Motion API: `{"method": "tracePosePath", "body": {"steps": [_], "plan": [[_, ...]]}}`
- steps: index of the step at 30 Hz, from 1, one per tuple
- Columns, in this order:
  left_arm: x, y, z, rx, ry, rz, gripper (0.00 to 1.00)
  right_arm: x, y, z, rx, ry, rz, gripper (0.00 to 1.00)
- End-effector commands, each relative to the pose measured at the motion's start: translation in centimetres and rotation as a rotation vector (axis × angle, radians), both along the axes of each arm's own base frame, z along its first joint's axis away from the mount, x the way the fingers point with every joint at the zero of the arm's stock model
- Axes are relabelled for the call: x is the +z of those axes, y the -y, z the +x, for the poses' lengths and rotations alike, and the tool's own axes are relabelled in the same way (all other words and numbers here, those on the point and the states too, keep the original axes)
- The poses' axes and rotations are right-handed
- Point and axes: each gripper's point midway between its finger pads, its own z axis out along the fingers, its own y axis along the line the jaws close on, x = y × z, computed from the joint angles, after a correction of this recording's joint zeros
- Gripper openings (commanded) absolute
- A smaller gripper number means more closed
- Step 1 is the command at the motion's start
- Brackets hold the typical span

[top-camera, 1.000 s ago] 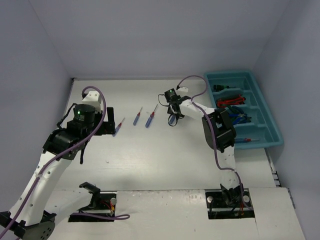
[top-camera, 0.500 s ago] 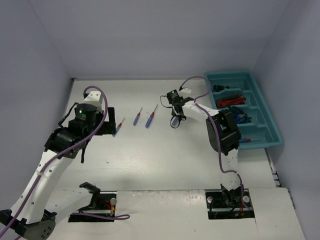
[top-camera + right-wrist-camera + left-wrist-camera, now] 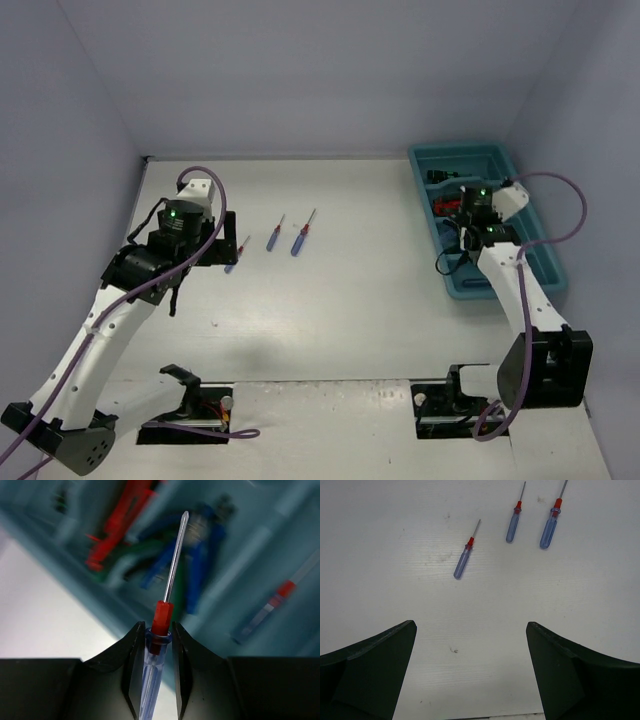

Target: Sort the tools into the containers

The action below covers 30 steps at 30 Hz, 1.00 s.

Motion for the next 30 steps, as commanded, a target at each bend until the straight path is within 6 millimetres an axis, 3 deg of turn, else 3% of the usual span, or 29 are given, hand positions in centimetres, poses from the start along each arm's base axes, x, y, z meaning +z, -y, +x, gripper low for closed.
{"method": "tracePosePath", "body": {"steps": [1,6,9,13,17,19,21,22,24,25,26,28,30], "plan": [[2.8,0.5,1.4,-0.002,0.086,-0.033,0.90,-3.9,2.8,-3.9,-0.098,-0.061,0.078,0.01],[2.7,0.8,1.8,-0.017,0.084,-0.033,0.90,-5.2,4.8,-5.0,-0.123,-0.099,0.119,0.20],[2.8,0.9,1.8,-0.018,0.089,-0.033,0.90,-4.3,4.6,-4.5,-0.112,-0.074,0.122,0.42],[2.7,0.8,1.9,-0.017,0.087,-0.028,0.90,-1.2,2.7,-2.0,-0.021,-0.032,0.049,0.57],[2.7,0.8,1.8,-0.018,0.086,-0.029,0.90,1.4,-3.9,1.8,0.181,-0.012,-0.028,0.59],[2.7,0.7,1.6,-0.013,0.089,-0.033,0.90,2.0,-7.4,3.5,0.264,-0.007,-0.045,0.59],[2.8,0.5,1.4,-0.007,0.093,-0.038,0.90,1.1,-11.2,4.6,0.343,-0.035,-0.073,0.58],[2.8,0.4,1.2,-0.005,0.096,-0.039,0.90,2.0,-13.6,5.3,0.396,-0.014,-0.083,0.58],[2.7,0.2,1.0,0.001,0.097,-0.040,0.90,0.1,-17.5,6.6,0.487,-0.057,-0.091,0.58],[2.6,0.2,0.9,0.001,0.097,-0.040,0.90,1.3,-18.7,6.8,0.512,-0.027,-0.090,0.58],[2.5,0.1,0.7,0.002,0.097,-0.042,0.90,-0.7,-21.2,7.6,0.575,-0.068,-0.092,0.58],[2.4,0.0,0.2,0.006,0.100,-0.049,0.90,-1.3,-25.5,8.5,0.665,-0.070,-0.097,0.58],[2.3,-0.2,-0.1,0.013,0.102,-0.054,0.90,-3.3,-27.8,9.4,0.703,-0.101,-0.099,0.59]]}}
